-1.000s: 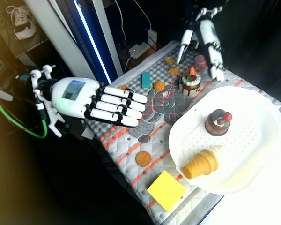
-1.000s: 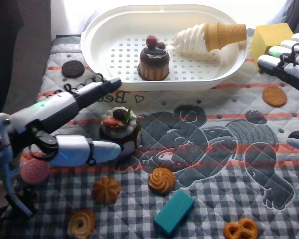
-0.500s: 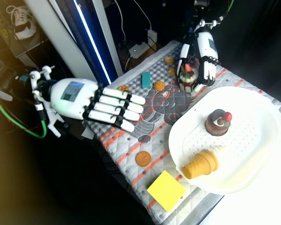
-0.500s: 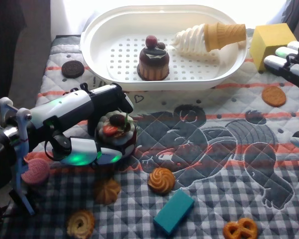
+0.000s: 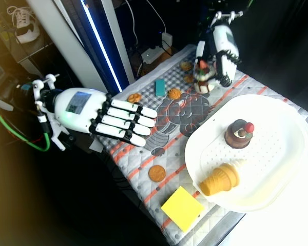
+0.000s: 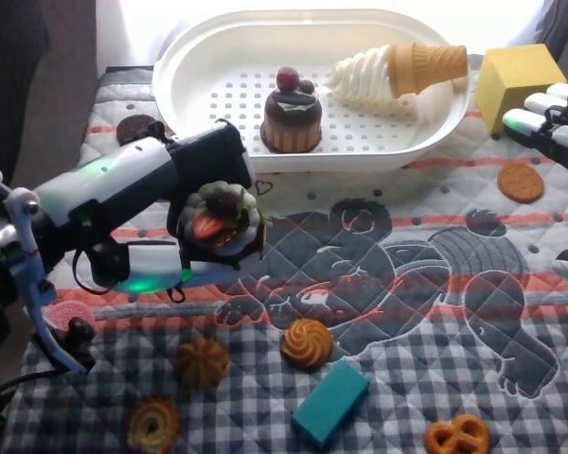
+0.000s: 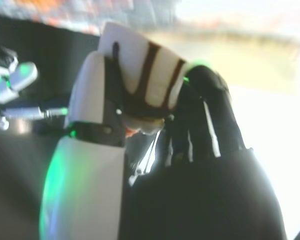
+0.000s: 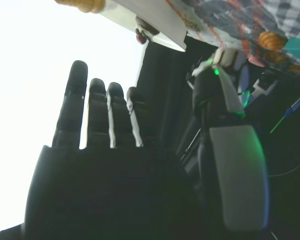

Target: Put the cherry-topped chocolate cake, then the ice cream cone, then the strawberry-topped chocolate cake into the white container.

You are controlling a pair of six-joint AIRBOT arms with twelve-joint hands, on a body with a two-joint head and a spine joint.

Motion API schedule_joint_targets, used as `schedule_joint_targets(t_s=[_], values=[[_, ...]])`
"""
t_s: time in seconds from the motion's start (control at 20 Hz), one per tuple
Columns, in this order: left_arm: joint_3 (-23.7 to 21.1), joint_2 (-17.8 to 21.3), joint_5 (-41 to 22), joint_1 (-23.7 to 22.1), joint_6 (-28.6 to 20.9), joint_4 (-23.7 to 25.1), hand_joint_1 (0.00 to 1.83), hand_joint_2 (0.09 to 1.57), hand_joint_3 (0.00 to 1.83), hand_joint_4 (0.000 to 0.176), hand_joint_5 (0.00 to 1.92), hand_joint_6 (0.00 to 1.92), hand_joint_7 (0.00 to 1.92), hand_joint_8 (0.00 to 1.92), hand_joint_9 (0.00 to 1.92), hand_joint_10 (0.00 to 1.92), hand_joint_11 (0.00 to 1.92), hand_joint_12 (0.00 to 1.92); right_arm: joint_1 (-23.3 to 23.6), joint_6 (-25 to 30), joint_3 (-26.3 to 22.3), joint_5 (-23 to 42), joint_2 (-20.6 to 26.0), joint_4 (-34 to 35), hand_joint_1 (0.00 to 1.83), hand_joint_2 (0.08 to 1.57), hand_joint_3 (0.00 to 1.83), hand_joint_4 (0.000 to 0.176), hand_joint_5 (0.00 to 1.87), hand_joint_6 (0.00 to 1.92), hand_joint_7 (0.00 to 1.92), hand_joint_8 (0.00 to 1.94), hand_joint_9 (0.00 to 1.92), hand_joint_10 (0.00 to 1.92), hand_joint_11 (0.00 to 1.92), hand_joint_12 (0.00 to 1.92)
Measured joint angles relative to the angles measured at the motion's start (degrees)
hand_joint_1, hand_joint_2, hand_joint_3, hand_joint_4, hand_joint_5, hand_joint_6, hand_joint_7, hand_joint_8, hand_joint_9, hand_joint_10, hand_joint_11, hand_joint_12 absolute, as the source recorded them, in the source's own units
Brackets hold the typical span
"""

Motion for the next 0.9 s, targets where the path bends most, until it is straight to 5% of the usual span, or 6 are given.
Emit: schedule_joint_targets(t_s=[0.15,0.2,0.55,0.7,0.75,0.9], values=[[-0.2,0.0,-0.5,-2.1,1.3,0.8,1.43,1.38,0.01,0.0,0.02,1.68,0.34,1.83,0.51,1.9,0.49,1.92,-0.2,0.0,0.0,0.1,0.0,0.0,0.59,1.25,0.0,0.0,0.0,0.0,0.0,0.0,0.0,0.0,0.01,0.0],[0.2,0.0,-0.3,-3.7,2.0,0.9,1.28,1.38,0.0,0.0,0.03,1.73,0.44,1.8,0.24,1.9,0.23,1.92,-0.2,0.0,0.0,0.2,0.0,0.0,0.61,1.25,0.0,0.0,0.0,0.0,0.0,0.0,0.0,0.0,0.0,0.0],[6.0,-4.1,4.3,-10.6,6.9,-3.6,1.43,1.37,0.0,0.0,0.1,1.7,0.37,1.77,0.52,1.92,0.53,1.92,-0.2,0.0,0.0,0.2,-0.5,0.2,0.62,1.26,0.0,0.0,0.0,0.0,0.0,0.0,0.0,0.0,0.05,0.03],[9.4,-6.3,6.9,-14.3,10.9,-7.6,1.42,1.38,0.0,0.0,0.07,1.71,0.36,1.81,0.5,1.91,0.45,1.92,-0.2,0.0,0.3,0.2,-0.7,0.5,0.62,1.27,0.0,0.0,0.0,0.0,0.0,0.0,0.0,0.0,0.0,0.61],[11.1,-7.2,8.0,-15.2,11.6,-8.6,1.43,1.37,0.0,0.0,0.08,1.74,0.36,1.81,0.53,1.89,0.64,1.92,-0.2,0.0,0.3,0.3,-0.7,0.7,0.61,1.28,0.0,0.0,0.0,0.0,0.0,0.0,0.0,0.0,0.0,0.56],[15.2,-9.5,12.5,-16.7,13.7,-12.4,1.59,1.29,0.0,0.0,0.05,1.76,0.09,1.91,0.51,1.78,0.58,1.92,-0.3,0.4,0.4,0.4,-0.9,0.6,0.58,1.27,0.0,0.0,0.0,0.0,0.0,0.0,0.0,0.0,0.0,0.67]])
